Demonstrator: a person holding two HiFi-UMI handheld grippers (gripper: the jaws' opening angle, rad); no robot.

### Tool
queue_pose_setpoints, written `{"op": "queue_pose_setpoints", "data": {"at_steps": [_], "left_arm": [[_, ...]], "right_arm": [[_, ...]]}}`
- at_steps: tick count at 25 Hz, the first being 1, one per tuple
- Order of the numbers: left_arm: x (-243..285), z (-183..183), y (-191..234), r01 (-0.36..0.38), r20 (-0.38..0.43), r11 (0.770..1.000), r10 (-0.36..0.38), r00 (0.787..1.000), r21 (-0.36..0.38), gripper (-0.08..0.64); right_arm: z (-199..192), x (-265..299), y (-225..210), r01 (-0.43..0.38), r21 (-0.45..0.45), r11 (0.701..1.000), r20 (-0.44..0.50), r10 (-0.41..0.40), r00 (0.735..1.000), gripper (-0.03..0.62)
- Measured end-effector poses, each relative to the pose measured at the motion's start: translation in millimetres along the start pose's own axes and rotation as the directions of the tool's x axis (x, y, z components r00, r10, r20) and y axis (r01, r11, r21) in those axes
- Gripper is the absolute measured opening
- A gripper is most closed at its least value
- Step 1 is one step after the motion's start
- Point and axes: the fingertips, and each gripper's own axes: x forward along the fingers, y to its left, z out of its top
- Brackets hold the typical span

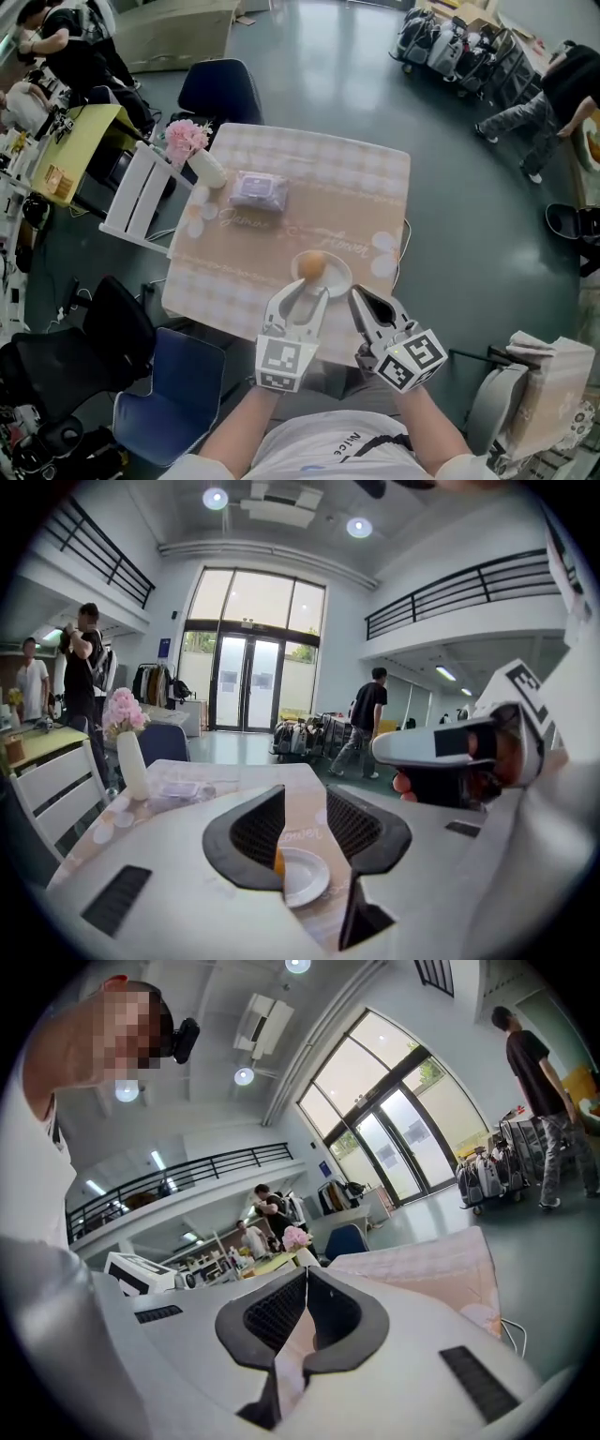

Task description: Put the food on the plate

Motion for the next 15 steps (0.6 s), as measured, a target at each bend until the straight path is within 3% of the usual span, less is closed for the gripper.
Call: {"op": "queue_pose_setpoints", "data": {"at_steps": [4,15], "left_arm": [[-25,28,-7,-0.008,0.069,1.000,0.009,0.998,-0.011,0.072],[-75,74,-42,0.051,0.174,0.997,-0.041,0.984,-0.053,0.006]], "right_arm": [[14,-7,20,-0.019,-0.030,0.999,0.017,0.020,1.000,0.017],[42,-28,59,-0.048,-0.095,0.994,0.052,0.053,0.997,0.017]]}}
